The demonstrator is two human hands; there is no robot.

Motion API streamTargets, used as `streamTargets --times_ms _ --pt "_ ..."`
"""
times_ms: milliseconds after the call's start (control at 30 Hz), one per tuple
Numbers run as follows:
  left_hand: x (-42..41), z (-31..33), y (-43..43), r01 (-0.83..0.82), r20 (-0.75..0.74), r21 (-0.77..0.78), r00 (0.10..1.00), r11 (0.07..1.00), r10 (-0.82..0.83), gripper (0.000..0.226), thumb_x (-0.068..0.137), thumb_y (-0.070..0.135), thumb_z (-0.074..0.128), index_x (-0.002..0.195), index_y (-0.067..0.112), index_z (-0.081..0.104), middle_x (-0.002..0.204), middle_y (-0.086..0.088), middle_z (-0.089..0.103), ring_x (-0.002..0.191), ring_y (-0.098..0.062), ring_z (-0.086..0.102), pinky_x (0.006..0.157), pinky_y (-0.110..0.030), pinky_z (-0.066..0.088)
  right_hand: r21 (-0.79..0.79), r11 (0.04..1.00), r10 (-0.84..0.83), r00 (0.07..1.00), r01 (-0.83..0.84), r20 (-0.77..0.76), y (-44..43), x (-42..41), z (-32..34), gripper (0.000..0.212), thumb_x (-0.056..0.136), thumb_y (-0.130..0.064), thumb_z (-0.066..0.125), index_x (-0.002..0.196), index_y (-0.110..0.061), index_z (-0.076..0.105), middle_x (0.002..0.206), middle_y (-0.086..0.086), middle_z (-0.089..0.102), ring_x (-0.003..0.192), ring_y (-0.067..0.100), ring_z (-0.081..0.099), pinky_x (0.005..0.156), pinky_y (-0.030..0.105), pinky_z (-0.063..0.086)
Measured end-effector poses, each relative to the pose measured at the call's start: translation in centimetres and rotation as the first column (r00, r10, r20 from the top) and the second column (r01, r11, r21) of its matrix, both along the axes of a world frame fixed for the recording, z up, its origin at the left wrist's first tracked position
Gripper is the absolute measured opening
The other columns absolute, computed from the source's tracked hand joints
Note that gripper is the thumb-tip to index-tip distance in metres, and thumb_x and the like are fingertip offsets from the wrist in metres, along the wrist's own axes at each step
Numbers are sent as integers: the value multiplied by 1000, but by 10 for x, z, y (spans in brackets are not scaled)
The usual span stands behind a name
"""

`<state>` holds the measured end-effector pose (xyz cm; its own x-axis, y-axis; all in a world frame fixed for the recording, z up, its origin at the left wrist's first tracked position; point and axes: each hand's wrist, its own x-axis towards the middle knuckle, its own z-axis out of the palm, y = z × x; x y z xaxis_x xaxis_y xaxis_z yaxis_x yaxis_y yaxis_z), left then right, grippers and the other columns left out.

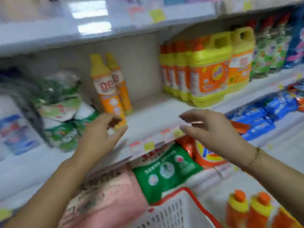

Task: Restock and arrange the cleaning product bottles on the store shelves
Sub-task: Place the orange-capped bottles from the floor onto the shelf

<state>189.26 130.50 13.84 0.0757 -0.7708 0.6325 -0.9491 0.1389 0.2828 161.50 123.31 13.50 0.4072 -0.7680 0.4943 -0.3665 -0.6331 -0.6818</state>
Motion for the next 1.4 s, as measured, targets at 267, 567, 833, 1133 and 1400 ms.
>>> streamTargets --times_ms 267,567,833,1133,1400 --pt "46 -41 4 -140 114 4 984 990 139 40 87 50 46 56 25 41 53 7 50 51 -11 46 46 -19 28 290 955 64 998 -56 -19 -110 170 22 57 79 -18 76 130 -7 54 125 11 61 112 22 59 100 32 45" --pt "48 -45 2 -126 166 -6 978 992 125 45 85 51 47 52 25 32 45 11 28 43 -8 28 47 -9 13 367 930 55 980 18 -189 -142 249 8 47 91 -28 61 132 -9 46 133 11 55 118 29 53 93 31 43" --pt "46 -43 4 -73 221 22 973 997 66 50 79 65 50 54 27 29 46 11 33 41 -4 33 42 -15 18 257 954 -94 969 154 -229 -129 196 26 54 80 -35 73 125 -11 55 123 11 61 108 28 59 88 30 45" --pt "38 -41 9 -123 257 21 960 992 113 42 76 69 48 64 28 48 60 13 47 50 -6 44 43 -17 24 535 843 -17 991 -56 131 -62 90 51 35 78 -24 76 100 2 67 94 18 69 79 26 67 79 43 58" --pt "-74 -14 15 76 -664 -120 735 990 -137 57 83 57 55 133 31 46 118 19 57 108 -3 59 87 -24 49 537 803 212 966 -258 147 25 -10 8 16 84 -21 68 82 -6 71 70 3 69 62 11 61 59 21 51"
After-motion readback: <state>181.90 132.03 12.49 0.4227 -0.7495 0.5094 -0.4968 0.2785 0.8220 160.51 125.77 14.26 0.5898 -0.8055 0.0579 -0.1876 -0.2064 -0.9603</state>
